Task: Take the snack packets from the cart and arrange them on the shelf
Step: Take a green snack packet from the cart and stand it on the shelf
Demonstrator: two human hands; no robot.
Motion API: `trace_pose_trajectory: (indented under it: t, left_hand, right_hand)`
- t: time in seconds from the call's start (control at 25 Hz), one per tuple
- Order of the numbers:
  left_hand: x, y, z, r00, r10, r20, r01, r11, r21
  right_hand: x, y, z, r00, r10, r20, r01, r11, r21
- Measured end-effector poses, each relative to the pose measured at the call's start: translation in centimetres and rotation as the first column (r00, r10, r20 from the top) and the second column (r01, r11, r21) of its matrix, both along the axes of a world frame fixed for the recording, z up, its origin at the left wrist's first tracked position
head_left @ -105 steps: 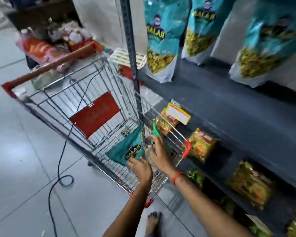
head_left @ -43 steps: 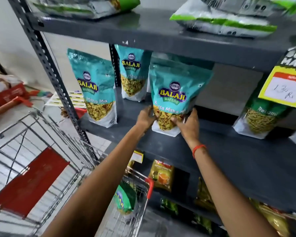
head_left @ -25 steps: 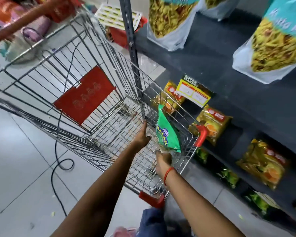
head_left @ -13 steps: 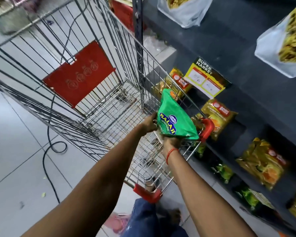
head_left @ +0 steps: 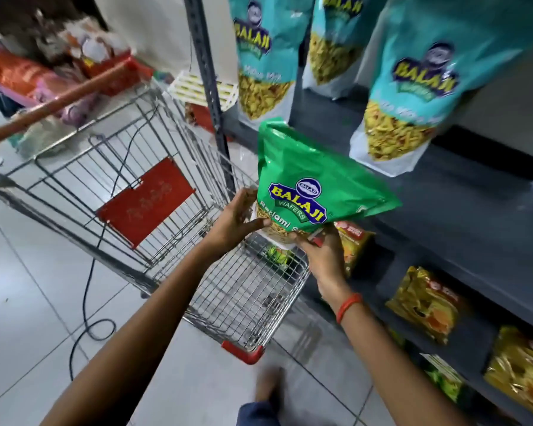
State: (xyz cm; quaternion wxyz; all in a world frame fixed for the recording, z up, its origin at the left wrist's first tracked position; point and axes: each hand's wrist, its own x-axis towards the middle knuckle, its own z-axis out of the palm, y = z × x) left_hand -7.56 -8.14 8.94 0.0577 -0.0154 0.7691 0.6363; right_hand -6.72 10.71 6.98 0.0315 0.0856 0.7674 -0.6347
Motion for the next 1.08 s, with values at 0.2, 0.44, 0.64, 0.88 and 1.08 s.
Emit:
trace_pose_trajectory:
  t: [0.2, 0.44, 0.64, 0.88, 1.08]
  left_hand:
    - [0.6, 9.4, 6.6, 0.989, -0.036, -0.146, 0.043, 0.998, 0.050]
    - [-0.4, 22.9, 8.5, 0.979, -0.041, -0.198, 0.064, 0.992, 0.111]
    - [-1.6, 34.8, 8.2, 0.969, -0.090, -0.229, 0.118, 0.987, 0.108]
    - [-3.7, 43.8, 6.9, 0.973, -0.136, -0.187, 0.156, 0.983, 0.095]
    - [-5.7, 45.2, 4.9, 0.963, -0.181, -0.201, 0.181, 0.983, -0.020]
  right_hand:
    - [0.6, 10.1, 5.7, 0.988, -0.054, -0.148, 0.033, 0.989, -0.143]
    - [1.3, 23.2, 8.3, 0.963, -0.141, -0.229, 0.082, 0.965, -0.250]
    - [1.5, 34.2, 8.9, 0.942, -0.244, -0.230, 0.157, 0.927, -0.341]
    - [-0.3, 43.1, 8.2, 0.944, -0.254, -0.208, 0.163, 0.912, -0.376]
    - [-1.9, 45.6, 7.4, 0.964, -0.186, -0.188, 0.110, 0.928, -0.355]
